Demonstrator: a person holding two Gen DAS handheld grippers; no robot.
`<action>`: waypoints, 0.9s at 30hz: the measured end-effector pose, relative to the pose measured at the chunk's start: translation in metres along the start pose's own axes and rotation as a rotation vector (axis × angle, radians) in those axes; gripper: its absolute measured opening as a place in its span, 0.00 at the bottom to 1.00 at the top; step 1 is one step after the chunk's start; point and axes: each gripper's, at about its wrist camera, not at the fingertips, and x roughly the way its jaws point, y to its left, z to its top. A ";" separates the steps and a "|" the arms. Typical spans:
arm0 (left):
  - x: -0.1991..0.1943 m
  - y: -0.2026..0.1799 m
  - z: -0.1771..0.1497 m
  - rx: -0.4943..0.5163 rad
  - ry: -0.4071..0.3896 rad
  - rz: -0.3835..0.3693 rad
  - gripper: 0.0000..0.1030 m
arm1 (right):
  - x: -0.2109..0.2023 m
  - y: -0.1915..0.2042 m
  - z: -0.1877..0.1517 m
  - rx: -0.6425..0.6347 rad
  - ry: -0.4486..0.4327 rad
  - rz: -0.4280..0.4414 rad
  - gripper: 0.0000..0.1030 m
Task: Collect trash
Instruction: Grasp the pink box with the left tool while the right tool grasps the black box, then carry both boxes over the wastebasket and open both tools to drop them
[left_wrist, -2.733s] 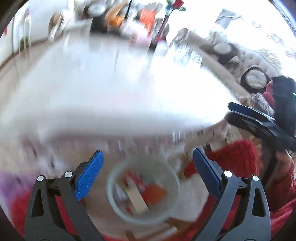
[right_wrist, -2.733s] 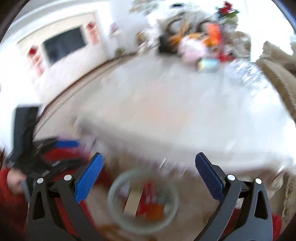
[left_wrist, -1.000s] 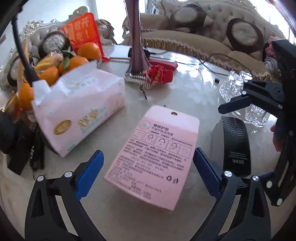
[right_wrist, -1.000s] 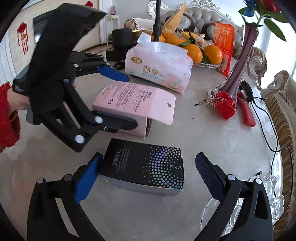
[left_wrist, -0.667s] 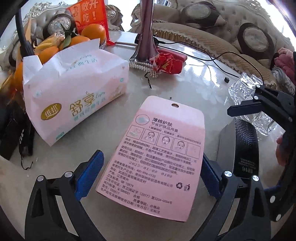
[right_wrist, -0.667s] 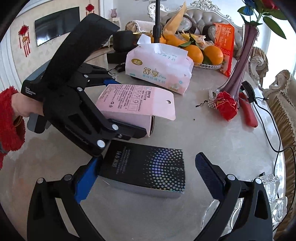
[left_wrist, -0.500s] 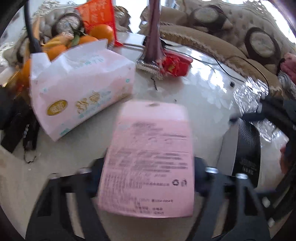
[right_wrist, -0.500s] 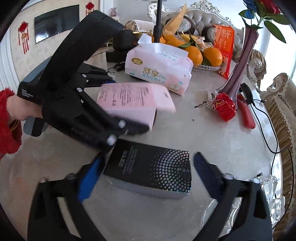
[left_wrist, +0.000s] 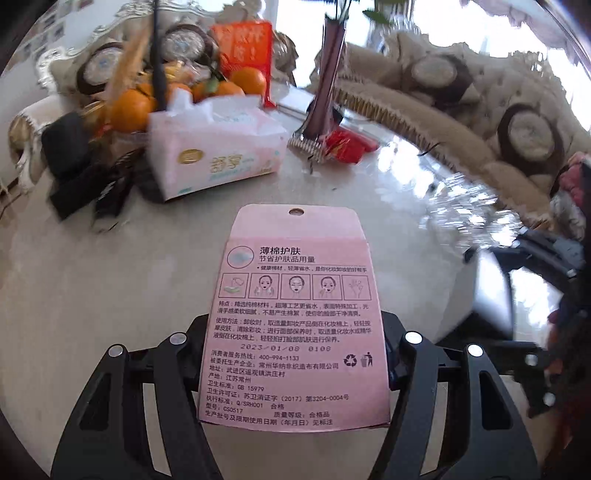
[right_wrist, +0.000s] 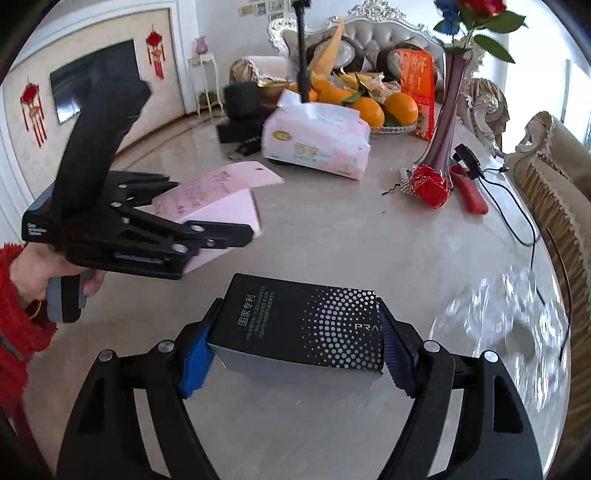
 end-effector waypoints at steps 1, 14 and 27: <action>-0.013 -0.003 -0.006 -0.010 -0.010 0.000 0.62 | -0.013 0.010 -0.007 -0.005 -0.016 0.012 0.72; -0.229 -0.136 -0.237 -0.138 -0.058 0.021 0.62 | -0.181 0.138 -0.160 -0.106 -0.035 0.183 0.72; -0.130 -0.158 -0.430 -0.468 0.358 0.007 0.62 | -0.077 0.166 -0.314 0.023 0.490 0.166 0.72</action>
